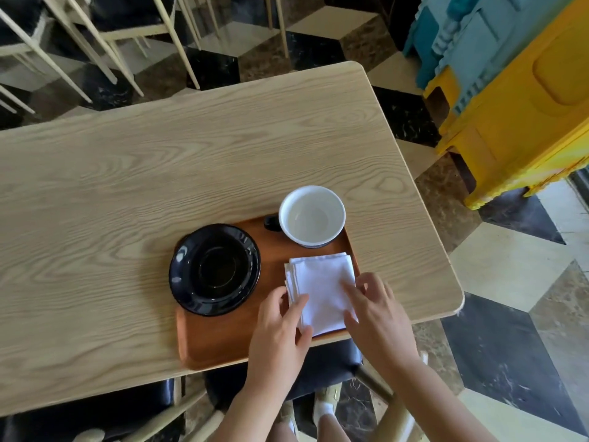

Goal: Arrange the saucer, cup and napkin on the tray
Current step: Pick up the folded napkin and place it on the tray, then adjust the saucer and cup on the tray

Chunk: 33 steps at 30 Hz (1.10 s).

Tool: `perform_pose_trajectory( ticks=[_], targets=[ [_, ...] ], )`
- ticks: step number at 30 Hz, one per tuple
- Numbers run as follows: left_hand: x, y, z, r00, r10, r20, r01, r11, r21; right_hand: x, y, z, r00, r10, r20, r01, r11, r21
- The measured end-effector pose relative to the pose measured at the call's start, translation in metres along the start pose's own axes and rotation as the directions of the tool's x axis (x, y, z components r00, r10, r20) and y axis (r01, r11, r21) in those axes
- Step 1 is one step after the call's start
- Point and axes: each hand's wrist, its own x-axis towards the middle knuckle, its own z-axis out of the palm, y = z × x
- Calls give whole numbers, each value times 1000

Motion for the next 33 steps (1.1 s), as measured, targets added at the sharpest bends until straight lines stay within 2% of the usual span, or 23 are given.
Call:
perform_pose_trajectory(
  ticks=[2,6,11,17,21,24,27,30,33],
  targets=[
    [-2,-2,3,999,42,-8,-42,999,5,-1,2,4,997,-41,-63,36,996,-84],
    [-6,-9,14,995,87,41,-88,995,40,-6,12,17,988,-151,-40,143,979,-145],
    [-12,-8,14,993,99,69,-106,989,102,-8,11,15,993,-112,26,115,980,-164],
    [-8,-6,4,989,117,88,-129,981,144,-5,-11,12,997,-76,-31,69,980,-186],
    [-2,-14,-27,984,176,10,-175,968,178,5,-46,12,979,-183,-88,163,968,-192],
    [-5,-44,-52,989,143,-49,-127,963,237,13,-79,18,952,-292,-88,278,950,-144],
    [-16,-86,-68,996,86,-29,-72,945,320,20,-105,29,913,-408,-18,400,902,-163],
    [-28,-115,-75,1000,15,26,-25,919,393,23,-116,40,903,-426,59,429,883,-193],
    [-37,-124,-74,999,3,54,-24,918,396,20,-117,47,909,-410,78,417,889,-190]
  ],
)
